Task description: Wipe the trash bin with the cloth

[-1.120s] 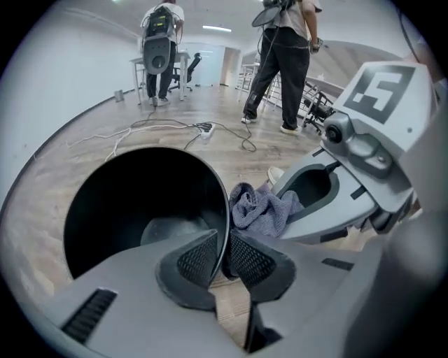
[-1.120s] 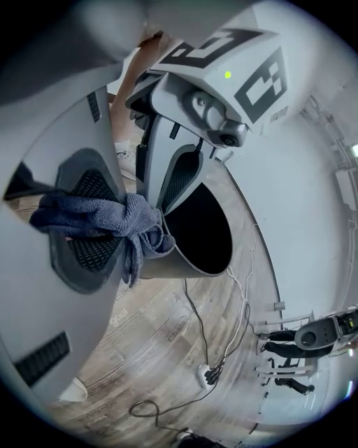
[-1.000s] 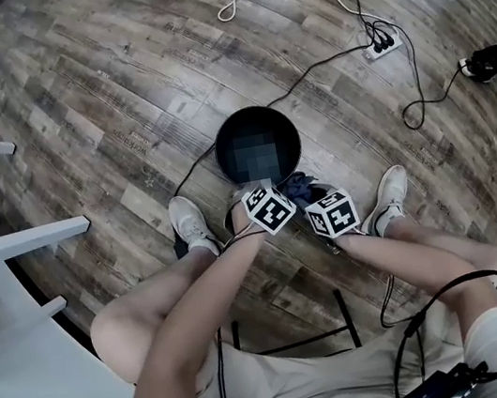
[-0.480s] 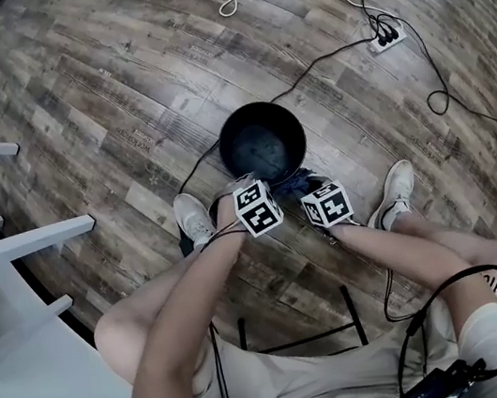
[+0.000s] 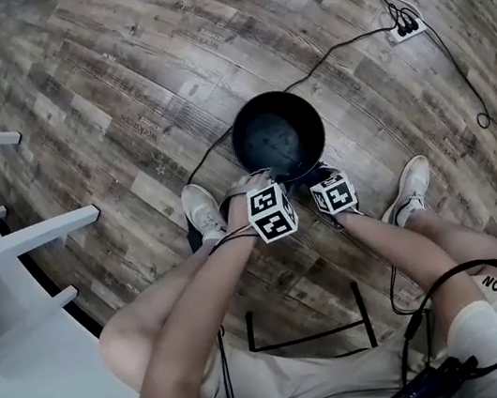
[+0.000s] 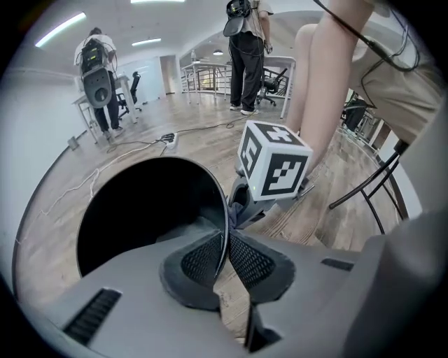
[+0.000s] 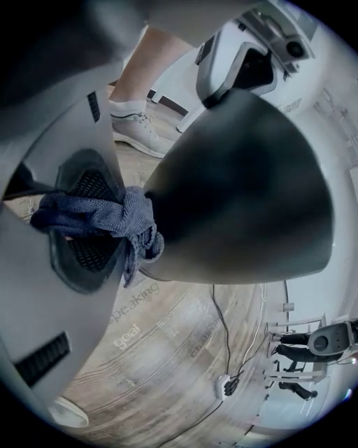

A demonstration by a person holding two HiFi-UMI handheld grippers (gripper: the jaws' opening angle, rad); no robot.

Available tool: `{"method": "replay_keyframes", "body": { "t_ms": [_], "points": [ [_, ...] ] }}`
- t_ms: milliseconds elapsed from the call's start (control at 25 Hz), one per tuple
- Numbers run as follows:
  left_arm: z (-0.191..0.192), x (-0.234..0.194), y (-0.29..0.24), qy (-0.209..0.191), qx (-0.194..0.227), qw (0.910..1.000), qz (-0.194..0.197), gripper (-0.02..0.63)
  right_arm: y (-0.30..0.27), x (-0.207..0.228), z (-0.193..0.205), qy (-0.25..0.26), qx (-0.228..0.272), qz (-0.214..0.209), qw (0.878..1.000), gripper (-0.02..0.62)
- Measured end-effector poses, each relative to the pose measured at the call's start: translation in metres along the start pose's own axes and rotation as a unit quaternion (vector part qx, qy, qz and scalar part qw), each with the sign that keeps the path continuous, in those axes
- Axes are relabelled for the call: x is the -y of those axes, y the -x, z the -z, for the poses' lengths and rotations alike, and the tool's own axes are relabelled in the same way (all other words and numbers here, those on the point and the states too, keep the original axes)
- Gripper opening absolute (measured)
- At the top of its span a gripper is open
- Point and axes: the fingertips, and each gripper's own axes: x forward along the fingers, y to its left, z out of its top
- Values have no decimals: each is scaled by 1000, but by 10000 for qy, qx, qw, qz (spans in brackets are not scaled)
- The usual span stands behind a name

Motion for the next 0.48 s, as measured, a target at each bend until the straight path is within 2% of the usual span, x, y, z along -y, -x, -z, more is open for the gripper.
{"method": "replay_keyframes", "body": {
  "t_ms": [160, 480],
  "points": [
    [-1, 0, 0, 46, -35, 9999, 131, 41, -20, 13, 9, -111, -55, 94, 9999, 77],
    [-1, 0, 0, 9, -25, 9999, 100, 41, -55, 27, 26, 150, -249, 246, 9993, 77]
  ]
}}
